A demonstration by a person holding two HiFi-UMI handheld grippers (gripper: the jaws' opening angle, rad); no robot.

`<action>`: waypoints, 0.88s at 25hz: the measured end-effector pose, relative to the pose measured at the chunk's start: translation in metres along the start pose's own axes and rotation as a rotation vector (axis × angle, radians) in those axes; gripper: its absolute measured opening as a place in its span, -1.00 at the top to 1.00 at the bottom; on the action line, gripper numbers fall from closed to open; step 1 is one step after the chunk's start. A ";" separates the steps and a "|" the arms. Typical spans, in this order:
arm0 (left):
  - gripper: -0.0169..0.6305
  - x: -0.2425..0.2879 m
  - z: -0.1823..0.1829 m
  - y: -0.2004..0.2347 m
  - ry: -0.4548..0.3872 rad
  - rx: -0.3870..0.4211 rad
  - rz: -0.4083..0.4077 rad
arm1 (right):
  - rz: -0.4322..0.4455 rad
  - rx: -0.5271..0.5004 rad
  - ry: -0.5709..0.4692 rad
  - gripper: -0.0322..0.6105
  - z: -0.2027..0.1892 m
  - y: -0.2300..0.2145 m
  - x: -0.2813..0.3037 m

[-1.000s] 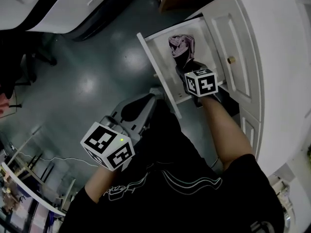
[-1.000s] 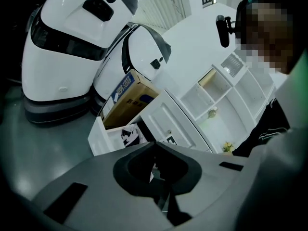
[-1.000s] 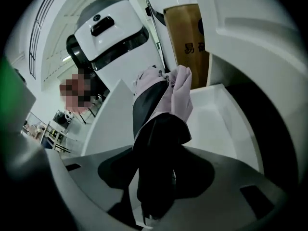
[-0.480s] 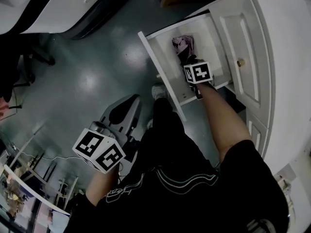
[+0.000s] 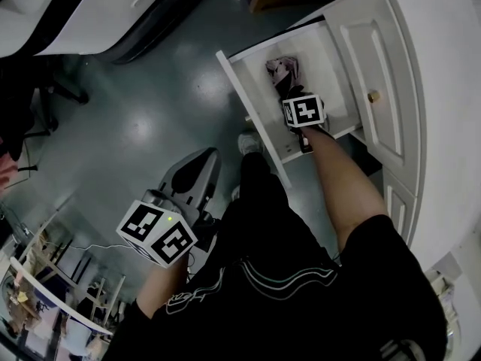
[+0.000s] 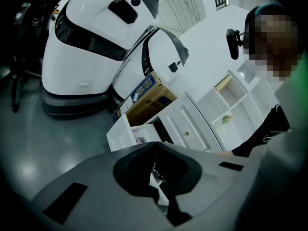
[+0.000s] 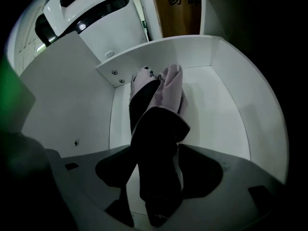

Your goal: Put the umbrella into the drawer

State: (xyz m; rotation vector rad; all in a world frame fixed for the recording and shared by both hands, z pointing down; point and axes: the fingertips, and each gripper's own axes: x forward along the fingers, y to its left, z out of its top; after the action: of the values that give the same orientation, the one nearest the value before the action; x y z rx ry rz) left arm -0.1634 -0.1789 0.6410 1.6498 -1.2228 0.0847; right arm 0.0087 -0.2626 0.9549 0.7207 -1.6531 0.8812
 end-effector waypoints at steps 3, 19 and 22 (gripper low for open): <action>0.89 -0.004 0.005 -0.007 -0.005 0.013 -0.014 | -0.034 0.012 0.007 0.09 0.000 0.000 -0.008; 0.89 -0.079 0.004 -0.101 -0.038 0.115 -0.127 | 0.115 0.075 -0.322 0.08 0.008 0.045 -0.216; 0.89 -0.100 0.006 -0.127 -0.046 0.153 -0.147 | 0.175 0.101 -0.453 0.08 0.011 0.069 -0.289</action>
State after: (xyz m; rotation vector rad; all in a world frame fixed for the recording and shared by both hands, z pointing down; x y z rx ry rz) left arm -0.1204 -0.1234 0.4949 1.8790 -1.1489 0.0507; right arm 0.0158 -0.2284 0.6598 0.9038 -2.1090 0.9798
